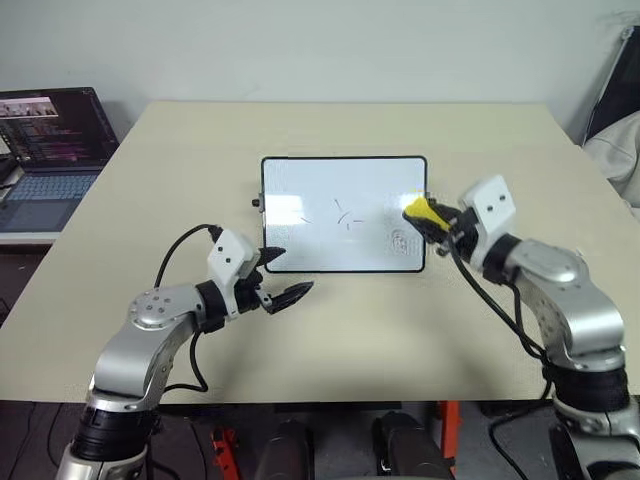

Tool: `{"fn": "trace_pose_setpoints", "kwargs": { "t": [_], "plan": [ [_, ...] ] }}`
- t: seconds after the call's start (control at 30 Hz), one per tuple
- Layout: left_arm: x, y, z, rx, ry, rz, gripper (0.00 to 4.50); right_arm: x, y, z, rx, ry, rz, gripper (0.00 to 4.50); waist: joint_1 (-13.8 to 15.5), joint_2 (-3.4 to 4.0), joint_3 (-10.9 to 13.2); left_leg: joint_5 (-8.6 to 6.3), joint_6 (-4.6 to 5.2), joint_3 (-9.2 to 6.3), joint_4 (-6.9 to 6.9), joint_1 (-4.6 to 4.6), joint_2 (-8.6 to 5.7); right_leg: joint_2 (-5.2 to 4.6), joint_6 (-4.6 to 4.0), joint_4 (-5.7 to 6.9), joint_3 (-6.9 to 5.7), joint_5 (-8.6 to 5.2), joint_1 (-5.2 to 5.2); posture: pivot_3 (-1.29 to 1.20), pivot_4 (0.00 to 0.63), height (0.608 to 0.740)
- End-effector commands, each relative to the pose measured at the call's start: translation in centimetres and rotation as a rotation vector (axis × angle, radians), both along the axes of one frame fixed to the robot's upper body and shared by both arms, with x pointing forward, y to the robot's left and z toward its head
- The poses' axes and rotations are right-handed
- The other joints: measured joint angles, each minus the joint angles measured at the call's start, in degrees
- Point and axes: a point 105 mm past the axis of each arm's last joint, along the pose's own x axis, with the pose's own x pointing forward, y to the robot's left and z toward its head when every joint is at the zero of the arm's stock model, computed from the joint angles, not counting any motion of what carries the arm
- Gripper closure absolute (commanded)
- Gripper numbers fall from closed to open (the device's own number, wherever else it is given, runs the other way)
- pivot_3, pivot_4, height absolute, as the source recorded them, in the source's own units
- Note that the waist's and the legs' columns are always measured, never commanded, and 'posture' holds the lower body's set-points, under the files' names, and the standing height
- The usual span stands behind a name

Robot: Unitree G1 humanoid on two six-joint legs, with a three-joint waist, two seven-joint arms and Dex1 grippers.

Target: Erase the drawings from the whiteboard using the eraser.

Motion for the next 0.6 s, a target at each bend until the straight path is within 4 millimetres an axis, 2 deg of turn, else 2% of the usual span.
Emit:
{"fn": "trace_pose_setpoints", "kwargs": {
  "t": [0.03, 0.2, 0.33, 0.47, 0.6],
  "plan": [
    [-0.8, -0.3, 1.3, -0.025, -0.067, -0.017, 0.0, -2.3, -0.2, 0.5, 0.033, -0.026, 0.045, 3.49, 0.04, -0.01, 0.01, 0.0, 0.0, 0.01, 0.01, 0.0, 0.01, 0.0, 0.01, 0.0, -0.01, -0.01, 0.01, 0.0, 0.15, 0.74],
    [-1.2, -0.7, 0.9, -0.011, -0.071, -0.04, 0.0, -4.6, 0.4, -1.9, 0.098, 0.049, 0.087, 3.49, -0.02, -0.01, 0.0, 0.0, 0.0, 0.07, 0.01, 0.06, 0.04, 0.05, 0.1, 0.02, 0.01, -0.07, 0.03, 0.0, 0.15, 0.74],
    [-1.0, -1.2, 0.9, -0.009, -0.079, -0.064, 0.0, -4.7, 0.4, -3.5, 0.031, 0.06, 0.06, 3.49, -0.14, -0.01, 0.01, 0.01, 0.0, 0.18, 0.03, 0.1, 0.05, 0.07, 0.27, 0.01, 0.07, -0.18, 0.03, 0.0, 0.15, 0.74],
    [-0.9, -1.9, 0.8, 0.005, -0.085, -0.098, 0.0, -2.8, 1.0, -2.5, -0.058, -0.053, 0.009, 3.49, -0.22, -0.01, 0.01, 0.02, 0.0, 0.27, 0.05, 0.15, 0.05, 0.09, 0.29, 0.06, 0.09, -0.19, 0.05, 0.0, 0.15, 0.74],
    [-1.0, -2.8, 0.7, 0.025, -0.091, -0.14, 0.0, -0.2, 2.2, -1.7, -0.145, -0.162, -0.036, 3.49, -0.18, -0.02, 0.01, 0.03, -0.01, 0.32, 0.04, 0.16, 0.04, 0.1, 0.29, 0.07, 0.09, -0.19, 0.03, 0.0, 0.15, 0.74]
  ]
}}
